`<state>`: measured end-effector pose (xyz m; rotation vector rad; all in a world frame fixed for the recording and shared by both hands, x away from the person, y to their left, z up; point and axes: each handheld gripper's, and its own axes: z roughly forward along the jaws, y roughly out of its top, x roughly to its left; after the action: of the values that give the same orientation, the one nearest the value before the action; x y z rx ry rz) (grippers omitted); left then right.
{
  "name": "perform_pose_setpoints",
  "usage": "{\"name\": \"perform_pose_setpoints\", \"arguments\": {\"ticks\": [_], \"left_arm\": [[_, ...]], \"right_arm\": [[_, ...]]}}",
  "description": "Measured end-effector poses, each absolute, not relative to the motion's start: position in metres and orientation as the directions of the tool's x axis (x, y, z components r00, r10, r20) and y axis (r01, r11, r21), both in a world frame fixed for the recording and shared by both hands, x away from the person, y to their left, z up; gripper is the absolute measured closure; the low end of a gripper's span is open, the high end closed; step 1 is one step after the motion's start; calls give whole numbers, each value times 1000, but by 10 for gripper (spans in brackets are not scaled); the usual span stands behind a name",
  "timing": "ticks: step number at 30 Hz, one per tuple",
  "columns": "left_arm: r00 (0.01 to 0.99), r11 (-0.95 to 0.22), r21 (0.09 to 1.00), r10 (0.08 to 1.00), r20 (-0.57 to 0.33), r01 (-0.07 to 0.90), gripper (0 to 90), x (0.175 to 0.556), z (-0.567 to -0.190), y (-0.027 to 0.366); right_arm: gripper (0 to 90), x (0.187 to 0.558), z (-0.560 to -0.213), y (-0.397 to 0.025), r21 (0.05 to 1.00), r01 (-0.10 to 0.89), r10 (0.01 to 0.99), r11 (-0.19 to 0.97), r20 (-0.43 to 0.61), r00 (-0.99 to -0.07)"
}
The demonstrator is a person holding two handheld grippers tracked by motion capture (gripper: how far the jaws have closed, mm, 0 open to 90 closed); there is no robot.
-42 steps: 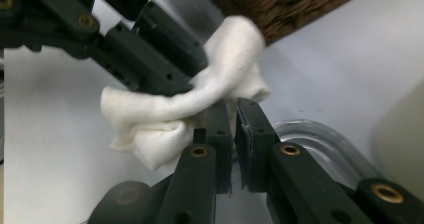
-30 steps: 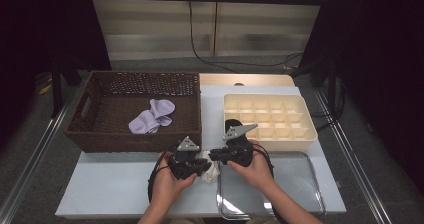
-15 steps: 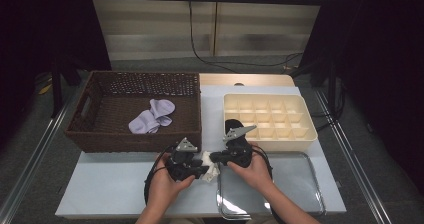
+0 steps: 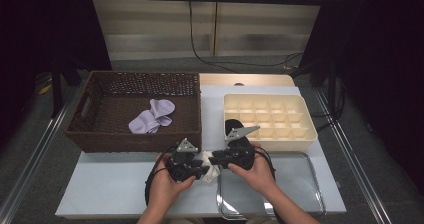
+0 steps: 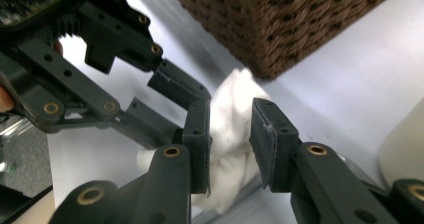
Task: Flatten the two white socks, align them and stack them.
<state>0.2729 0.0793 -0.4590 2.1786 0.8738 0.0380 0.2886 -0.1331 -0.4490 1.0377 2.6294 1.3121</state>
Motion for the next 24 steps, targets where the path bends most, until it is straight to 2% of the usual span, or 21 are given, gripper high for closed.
{"name": "perform_pose_setpoints", "arguments": {"ticks": [7,13,20,24], "left_arm": [[752,-460,667,615,-237,586,625,275,-455,87],[757,-480,645,606,-246,594,635,275,-460,89],[757,-495,632,608,-239,597,639,272,-463,89],[766,-514,625,602,-225,588,648,271,-465,89]], "right_arm": [[692,293,-462,-133,696,578,589,426,272,-761],[582,296,-468,-135,687,607,603,399,302,-738],[508,297,-473,-133,673,642,614,367,343,-711],[506,298,-480,-128,663,650,594,371,368,-715]]}}
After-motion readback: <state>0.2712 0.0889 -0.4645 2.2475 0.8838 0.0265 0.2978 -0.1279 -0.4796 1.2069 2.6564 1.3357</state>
